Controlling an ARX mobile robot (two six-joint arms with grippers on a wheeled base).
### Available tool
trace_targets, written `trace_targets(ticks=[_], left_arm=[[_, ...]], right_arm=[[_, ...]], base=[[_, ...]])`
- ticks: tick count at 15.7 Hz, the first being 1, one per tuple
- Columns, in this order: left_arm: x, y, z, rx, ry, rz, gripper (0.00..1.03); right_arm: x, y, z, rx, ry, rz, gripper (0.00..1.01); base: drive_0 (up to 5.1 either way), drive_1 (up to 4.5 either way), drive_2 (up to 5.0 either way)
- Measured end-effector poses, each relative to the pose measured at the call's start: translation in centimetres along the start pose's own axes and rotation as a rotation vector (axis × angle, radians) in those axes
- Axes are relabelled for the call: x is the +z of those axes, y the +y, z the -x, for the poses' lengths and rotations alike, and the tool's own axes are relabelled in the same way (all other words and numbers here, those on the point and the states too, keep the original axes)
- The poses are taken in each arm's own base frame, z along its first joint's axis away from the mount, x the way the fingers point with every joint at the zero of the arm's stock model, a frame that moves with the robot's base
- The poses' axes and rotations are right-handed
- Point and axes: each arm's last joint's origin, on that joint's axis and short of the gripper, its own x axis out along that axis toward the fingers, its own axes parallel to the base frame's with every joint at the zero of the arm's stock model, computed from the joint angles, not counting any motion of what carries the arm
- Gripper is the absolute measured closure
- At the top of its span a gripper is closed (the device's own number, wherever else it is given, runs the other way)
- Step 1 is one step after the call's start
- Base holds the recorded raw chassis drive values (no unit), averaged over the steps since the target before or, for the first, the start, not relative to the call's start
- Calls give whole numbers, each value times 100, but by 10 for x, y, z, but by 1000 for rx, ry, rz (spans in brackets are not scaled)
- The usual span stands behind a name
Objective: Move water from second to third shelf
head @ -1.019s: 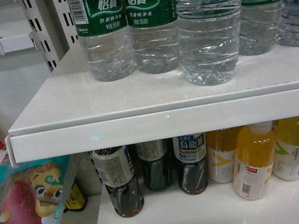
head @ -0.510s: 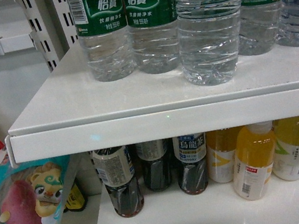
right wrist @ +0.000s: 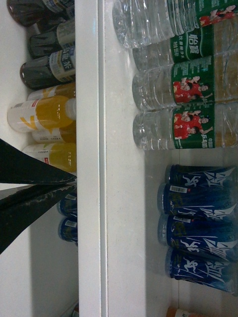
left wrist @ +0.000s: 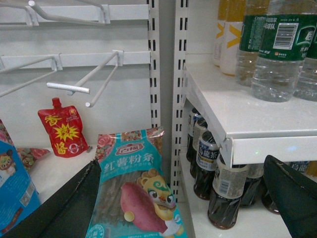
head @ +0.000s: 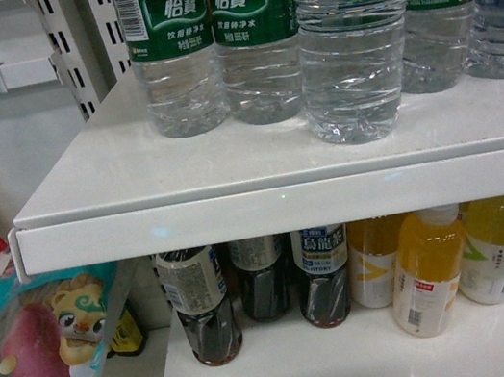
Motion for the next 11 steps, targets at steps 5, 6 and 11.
trace_targets(ticks=[5, 6, 11], left_arm=[[0, 0, 0, 0, 0, 0, 5], [0, 0, 0, 0, 0, 0, 5], [0, 0, 0, 0, 0, 0, 5]], right_arm=[[0, 0, 0, 0, 0, 0, 46], [0, 0, 0, 0, 0, 0, 34], [0, 0, 0, 0, 0, 0, 3]], base=[[0, 0, 0], [0, 0, 0], [0, 0, 0]])
